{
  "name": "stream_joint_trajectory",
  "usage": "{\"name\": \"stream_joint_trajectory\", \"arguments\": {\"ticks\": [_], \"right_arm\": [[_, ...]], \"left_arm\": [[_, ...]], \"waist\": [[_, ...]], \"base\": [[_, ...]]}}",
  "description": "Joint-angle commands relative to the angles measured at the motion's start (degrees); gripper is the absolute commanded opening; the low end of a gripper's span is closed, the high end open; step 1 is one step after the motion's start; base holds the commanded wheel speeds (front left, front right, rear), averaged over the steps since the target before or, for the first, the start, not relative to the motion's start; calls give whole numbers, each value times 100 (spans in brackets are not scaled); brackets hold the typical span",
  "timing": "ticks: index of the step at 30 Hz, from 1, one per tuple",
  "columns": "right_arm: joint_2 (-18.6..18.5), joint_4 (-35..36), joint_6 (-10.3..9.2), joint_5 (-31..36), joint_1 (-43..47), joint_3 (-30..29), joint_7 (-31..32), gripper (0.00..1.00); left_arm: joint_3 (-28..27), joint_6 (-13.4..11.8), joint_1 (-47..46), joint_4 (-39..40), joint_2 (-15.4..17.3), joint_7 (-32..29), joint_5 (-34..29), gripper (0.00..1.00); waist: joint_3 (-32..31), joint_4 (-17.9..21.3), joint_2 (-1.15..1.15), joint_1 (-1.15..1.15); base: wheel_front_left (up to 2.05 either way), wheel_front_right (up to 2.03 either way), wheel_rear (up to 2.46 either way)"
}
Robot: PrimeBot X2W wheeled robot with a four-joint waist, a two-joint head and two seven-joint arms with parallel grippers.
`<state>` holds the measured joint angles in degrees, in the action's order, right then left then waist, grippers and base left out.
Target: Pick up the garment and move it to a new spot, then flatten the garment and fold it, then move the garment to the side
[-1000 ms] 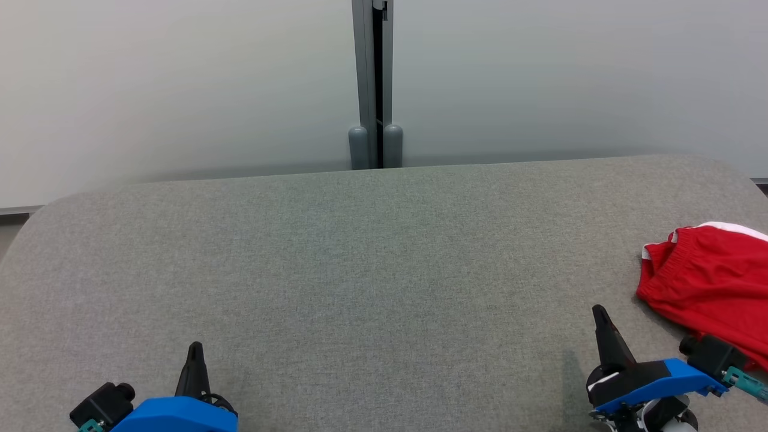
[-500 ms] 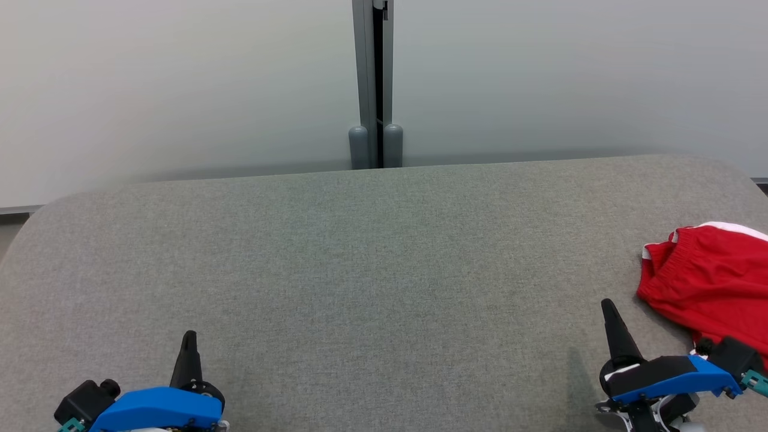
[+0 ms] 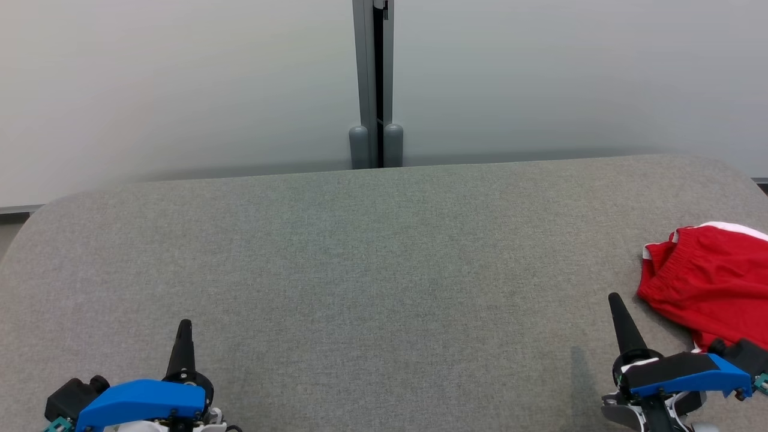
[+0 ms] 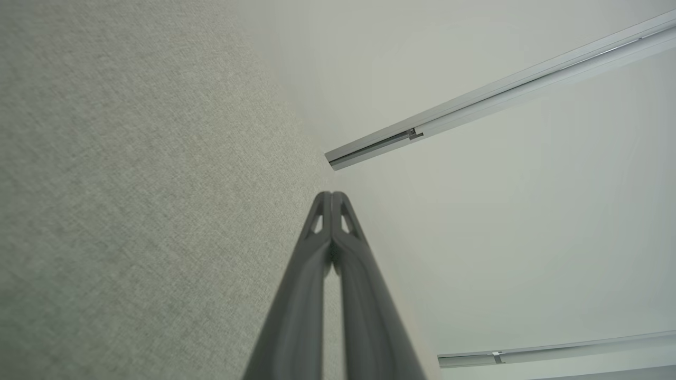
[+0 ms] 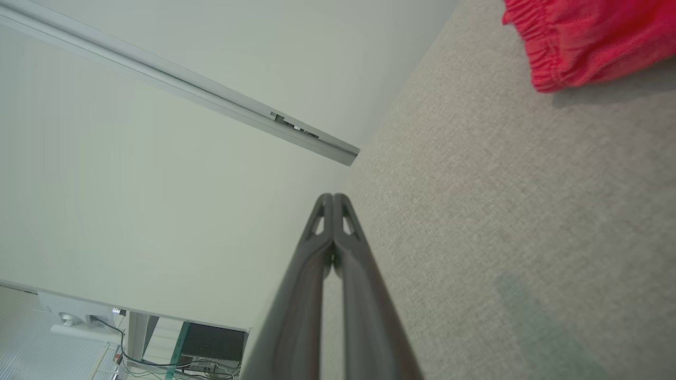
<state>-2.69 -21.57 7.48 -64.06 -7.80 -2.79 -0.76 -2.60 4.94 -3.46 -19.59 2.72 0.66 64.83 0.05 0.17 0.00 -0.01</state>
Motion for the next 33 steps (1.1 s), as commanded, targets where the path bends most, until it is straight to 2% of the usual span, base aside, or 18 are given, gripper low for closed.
{"name": "stream_joint_trajectory", "arguments": {"ticks": [1,33], "right_arm": [[-22,114,2,-175,19,-34,46,0],[-27,512,2,-1751,122,-244,465,0]], "left_arm": [[-34,36,-149,96,16,-34,156,0],[-257,183,-247,383,20,-455,1699,0]], "waist": [[0,-1,-1,0],[7,-10,0,0]], "base": [[0,0,0],[0,0,0]]}}
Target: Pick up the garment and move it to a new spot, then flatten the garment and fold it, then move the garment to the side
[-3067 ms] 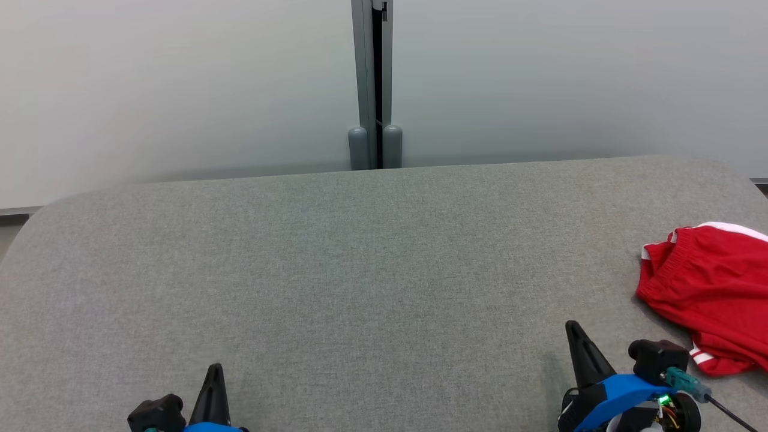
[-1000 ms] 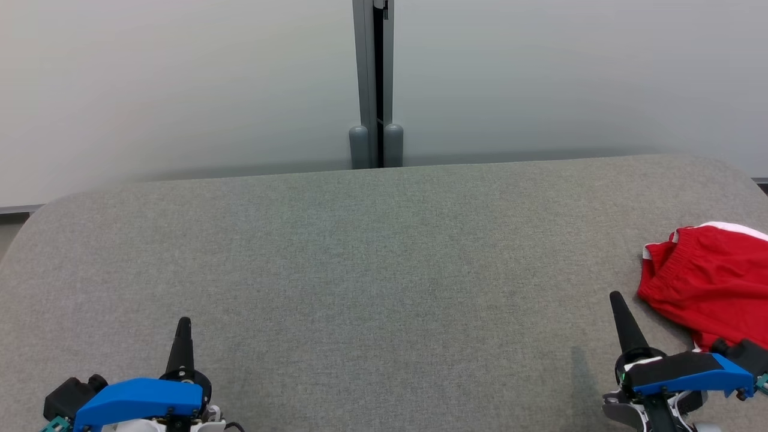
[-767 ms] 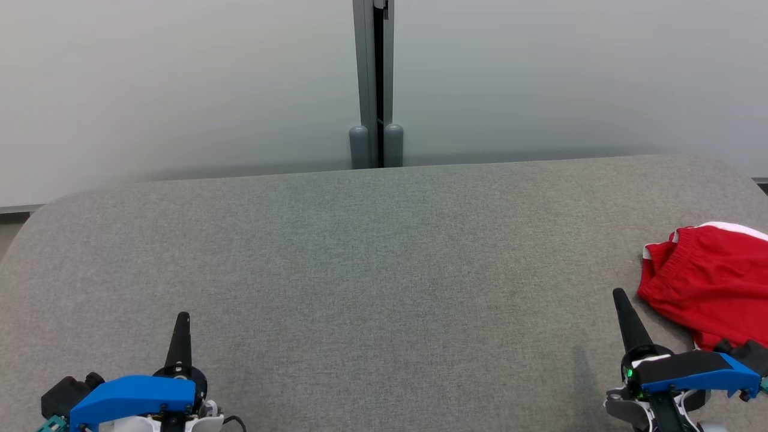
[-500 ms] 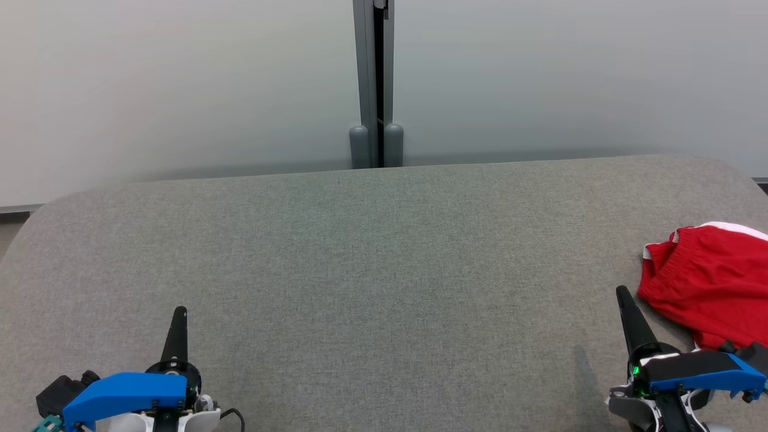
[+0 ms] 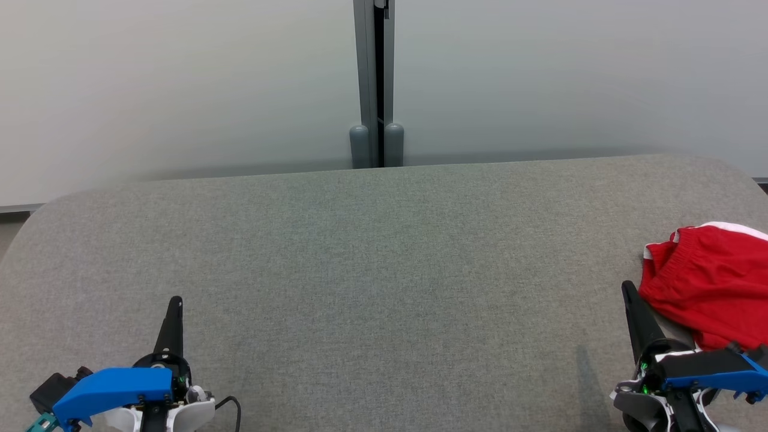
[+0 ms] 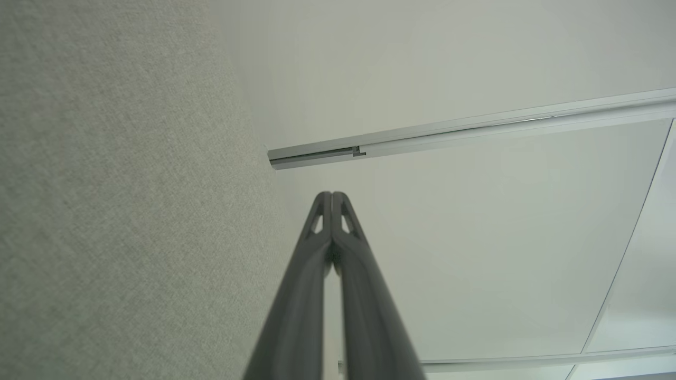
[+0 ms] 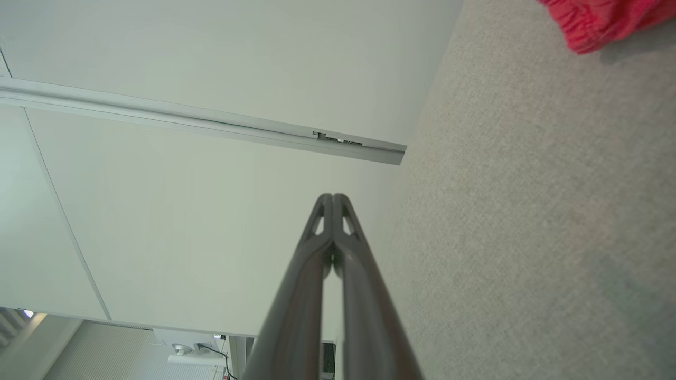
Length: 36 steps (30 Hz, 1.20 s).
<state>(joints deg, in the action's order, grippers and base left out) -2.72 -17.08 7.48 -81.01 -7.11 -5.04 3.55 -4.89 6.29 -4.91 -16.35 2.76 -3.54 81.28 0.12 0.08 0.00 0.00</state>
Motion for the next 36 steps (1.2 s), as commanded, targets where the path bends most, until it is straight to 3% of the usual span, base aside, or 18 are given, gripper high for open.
{"name": "stream_joint_trajectory", "arguments": {"ticks": [1,27,36], "right_arm": [[-24,75,2,-96,56,-24,42,0],[-27,330,2,-1142,131,-163,310,0],[-27,332,2,-1147,126,-164,318,0]], "left_arm": [[-33,53,-106,66,16,-42,98,0],[-176,147,-168,253,18,-314,1117,0],[-177,136,-160,250,17,-321,1126,0]], "waist": [[0,-1,0,0],[6,-8,0,0],[6,-8,0,0]], "base": [[0,0,0],[0,0,0],[0,0,0]]}}
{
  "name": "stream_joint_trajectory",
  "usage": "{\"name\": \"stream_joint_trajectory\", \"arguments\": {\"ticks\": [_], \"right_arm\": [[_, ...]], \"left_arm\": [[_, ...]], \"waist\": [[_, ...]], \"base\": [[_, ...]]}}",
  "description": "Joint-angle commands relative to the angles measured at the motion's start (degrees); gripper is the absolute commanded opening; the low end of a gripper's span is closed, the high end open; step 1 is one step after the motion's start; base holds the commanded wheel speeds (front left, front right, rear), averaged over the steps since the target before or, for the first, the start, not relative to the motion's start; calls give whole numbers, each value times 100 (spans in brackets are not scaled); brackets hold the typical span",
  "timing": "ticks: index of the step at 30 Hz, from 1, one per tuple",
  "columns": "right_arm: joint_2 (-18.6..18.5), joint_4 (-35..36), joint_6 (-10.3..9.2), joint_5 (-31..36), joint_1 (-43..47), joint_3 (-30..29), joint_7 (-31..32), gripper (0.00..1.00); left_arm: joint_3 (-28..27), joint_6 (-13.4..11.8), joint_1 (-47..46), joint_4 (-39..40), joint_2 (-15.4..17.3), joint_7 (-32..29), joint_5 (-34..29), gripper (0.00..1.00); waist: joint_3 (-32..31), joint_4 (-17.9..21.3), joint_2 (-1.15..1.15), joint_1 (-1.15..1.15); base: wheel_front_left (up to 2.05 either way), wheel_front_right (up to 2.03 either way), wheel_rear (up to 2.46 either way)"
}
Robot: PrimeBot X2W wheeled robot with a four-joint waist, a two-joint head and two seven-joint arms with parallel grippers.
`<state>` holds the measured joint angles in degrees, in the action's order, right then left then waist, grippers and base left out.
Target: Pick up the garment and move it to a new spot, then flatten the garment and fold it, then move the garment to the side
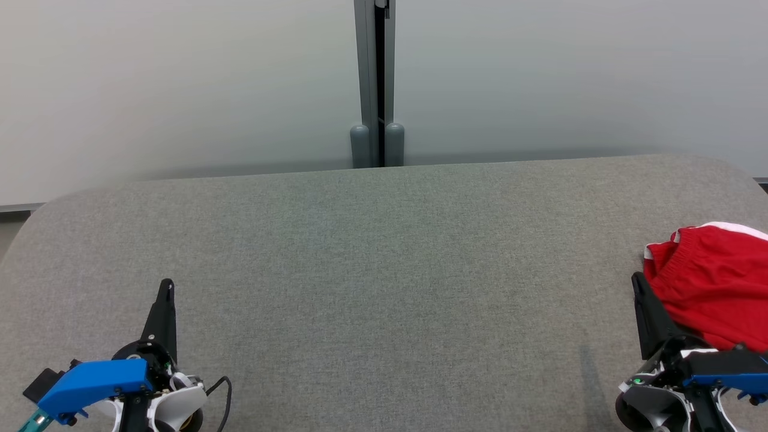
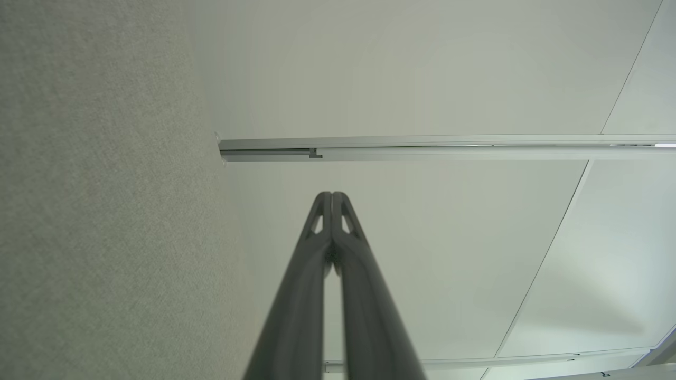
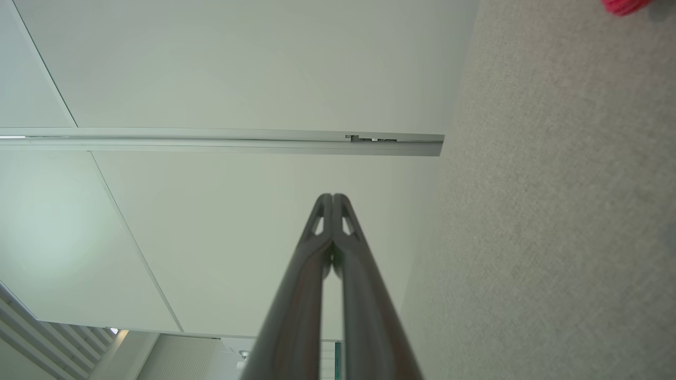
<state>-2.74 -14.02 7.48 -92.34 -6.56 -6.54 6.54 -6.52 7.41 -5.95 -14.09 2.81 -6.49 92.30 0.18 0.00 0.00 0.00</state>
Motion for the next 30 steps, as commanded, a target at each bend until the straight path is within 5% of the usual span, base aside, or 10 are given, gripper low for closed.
{"name": "stream_joint_trajectory", "arguments": {"ticks": [1,30], "right_arm": [[-25,26,2,-15,72,-13,19,0],[-25,26,2,-15,69,-11,18,0]], "left_arm": [[-14,24,-56,23,13,-27,24,0],[-13,24,-56,25,13,-27,24,0]], "waist": [[0,0,0,0],[0,0,0,0]], "base": [[0,0,0],[0,0,0]]}}
